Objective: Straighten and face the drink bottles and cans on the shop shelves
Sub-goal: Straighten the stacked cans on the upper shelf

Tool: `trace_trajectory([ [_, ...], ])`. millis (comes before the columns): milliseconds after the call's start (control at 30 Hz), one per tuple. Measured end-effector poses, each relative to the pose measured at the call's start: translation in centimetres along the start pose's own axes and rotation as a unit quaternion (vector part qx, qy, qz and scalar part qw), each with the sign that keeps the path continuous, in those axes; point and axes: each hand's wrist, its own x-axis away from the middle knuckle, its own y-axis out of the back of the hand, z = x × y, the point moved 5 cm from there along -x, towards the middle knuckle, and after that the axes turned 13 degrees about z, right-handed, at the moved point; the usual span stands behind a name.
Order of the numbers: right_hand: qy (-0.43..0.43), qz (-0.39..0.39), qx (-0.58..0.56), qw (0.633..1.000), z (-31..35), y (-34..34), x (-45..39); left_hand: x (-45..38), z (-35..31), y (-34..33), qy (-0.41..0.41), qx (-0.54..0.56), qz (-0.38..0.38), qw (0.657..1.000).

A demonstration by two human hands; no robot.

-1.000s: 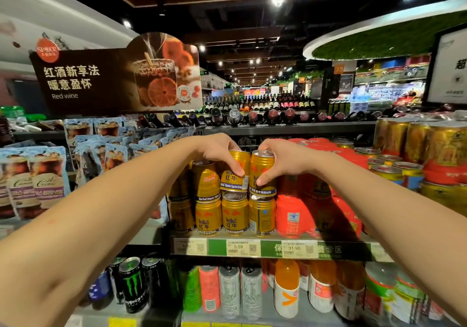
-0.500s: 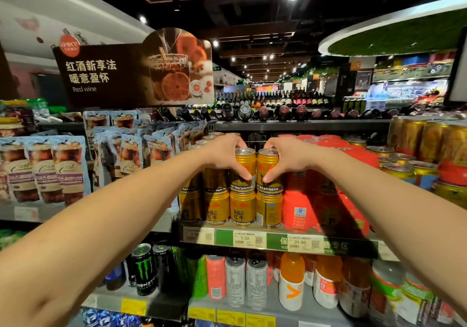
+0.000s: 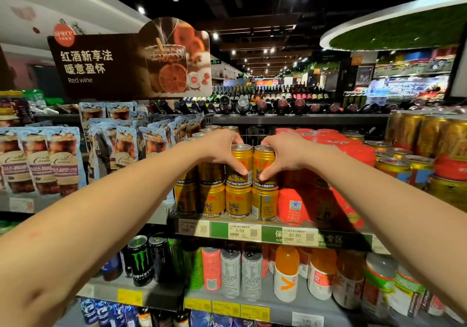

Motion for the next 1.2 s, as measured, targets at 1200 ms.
trace_trajectory([
  [1200,-0.072,-0.146,-0.558,0.814,3.9,-32.1,12.1,13.2,-0.6,-34.5,0.223,0.452,-0.374,0.778],
])
